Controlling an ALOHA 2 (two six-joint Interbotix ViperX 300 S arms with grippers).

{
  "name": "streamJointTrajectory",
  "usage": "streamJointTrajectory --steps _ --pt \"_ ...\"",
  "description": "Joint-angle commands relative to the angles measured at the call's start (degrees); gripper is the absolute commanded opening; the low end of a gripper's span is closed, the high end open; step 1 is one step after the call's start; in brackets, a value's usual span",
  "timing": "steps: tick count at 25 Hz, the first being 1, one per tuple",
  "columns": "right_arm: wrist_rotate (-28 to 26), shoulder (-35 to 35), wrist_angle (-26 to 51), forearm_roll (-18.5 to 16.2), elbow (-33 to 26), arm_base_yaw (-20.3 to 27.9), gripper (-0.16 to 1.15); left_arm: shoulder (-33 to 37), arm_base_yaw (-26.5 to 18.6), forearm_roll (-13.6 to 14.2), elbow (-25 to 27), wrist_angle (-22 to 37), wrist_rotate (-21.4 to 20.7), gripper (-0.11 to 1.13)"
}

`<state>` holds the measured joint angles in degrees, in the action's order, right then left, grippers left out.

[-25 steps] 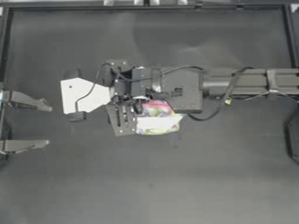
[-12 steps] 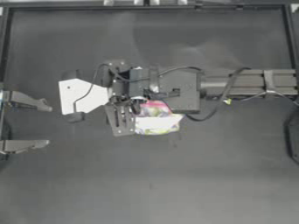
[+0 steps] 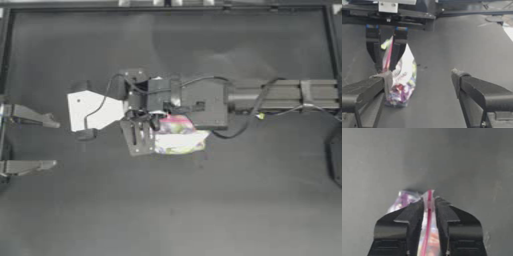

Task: Put candy in bag

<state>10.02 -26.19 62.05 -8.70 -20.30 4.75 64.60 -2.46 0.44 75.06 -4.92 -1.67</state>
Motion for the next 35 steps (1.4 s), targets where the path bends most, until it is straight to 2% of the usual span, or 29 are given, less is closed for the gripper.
streamJointTrajectory --steps 1,4,11,17,35 --pt "-0.09 1.32 -0.09 -0.44 -1.41 -0.09 0.59 -0.26 0.0 -0.09 -0.62 -0.18 0.0 1.0" --pt "-0.09 1.32 -0.09 -0.62 -1.32 0.09 0.51 -0.26 0.0 -0.09 -0.62 -0.18 0.0 1.0" --pt "0.0 1.32 0.0 -0.88 -0.97 0.35 0.21 -0.26 0.0 -0.09 -0.44 -0.26 0.0 1.0" --pt "0.0 1.85 0.26 -0.88 -0.79 0.53 0.07 -0.26 -0.09 -0.09 -0.35 -0.18 0.0 1.0" --pt "-0.35 6.86 -1.32 0.62 3.25 0.62 0.06 -0.62 -0.62 -0.79 -0.35 1.05 0.09 1.0"
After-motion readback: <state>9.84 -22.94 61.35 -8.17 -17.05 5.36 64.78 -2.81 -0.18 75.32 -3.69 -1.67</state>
